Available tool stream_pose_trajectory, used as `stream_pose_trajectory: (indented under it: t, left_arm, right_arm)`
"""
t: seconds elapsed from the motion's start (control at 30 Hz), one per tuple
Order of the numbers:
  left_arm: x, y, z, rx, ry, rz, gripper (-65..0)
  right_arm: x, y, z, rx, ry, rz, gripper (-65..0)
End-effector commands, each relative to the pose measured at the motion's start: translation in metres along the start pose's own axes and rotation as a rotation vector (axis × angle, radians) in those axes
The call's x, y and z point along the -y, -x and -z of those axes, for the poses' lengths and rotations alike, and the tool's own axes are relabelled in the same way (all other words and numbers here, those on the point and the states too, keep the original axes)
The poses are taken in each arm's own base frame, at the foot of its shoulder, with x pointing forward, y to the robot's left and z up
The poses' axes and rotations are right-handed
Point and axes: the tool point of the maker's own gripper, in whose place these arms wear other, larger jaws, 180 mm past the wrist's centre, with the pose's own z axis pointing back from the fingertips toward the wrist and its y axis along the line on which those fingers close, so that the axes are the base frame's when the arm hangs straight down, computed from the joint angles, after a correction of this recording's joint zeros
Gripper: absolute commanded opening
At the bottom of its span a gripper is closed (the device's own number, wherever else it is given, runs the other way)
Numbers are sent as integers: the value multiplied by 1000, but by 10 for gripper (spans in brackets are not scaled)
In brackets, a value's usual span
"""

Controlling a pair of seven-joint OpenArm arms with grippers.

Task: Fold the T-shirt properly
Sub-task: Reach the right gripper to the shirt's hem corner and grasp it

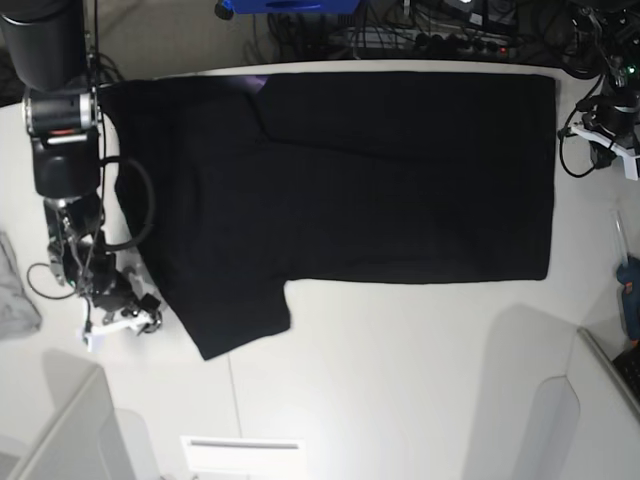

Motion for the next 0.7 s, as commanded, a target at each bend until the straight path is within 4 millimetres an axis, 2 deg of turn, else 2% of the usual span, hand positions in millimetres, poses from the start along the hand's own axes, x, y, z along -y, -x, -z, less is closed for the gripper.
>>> stream_pose_trajectory:
  t: [0.0,0.2,0.4,0.53,0.67]
  left_arm:
    - [-2,-14,-3,43,0,18,-650]
    - [-1,-15,-2,42,4,19,-650]
    - [-2,-14,-3,41,0,16,-650]
    - [-3,-13,-3,38,0,17,-650]
    - [-3,-12,-3,36,-1,19,-650]
  right_arm:
    - [-17,-28,-2,49,-40,-24,-348]
    - [-35,-35,11,3,-70,-71,-266]
    - [-51,-21,25,-45,-90,-152,-264]
    - [-43,-10,29,-74,-52,-200,-264]
    - [-42,-4,29,-88,-54,-212,-266]
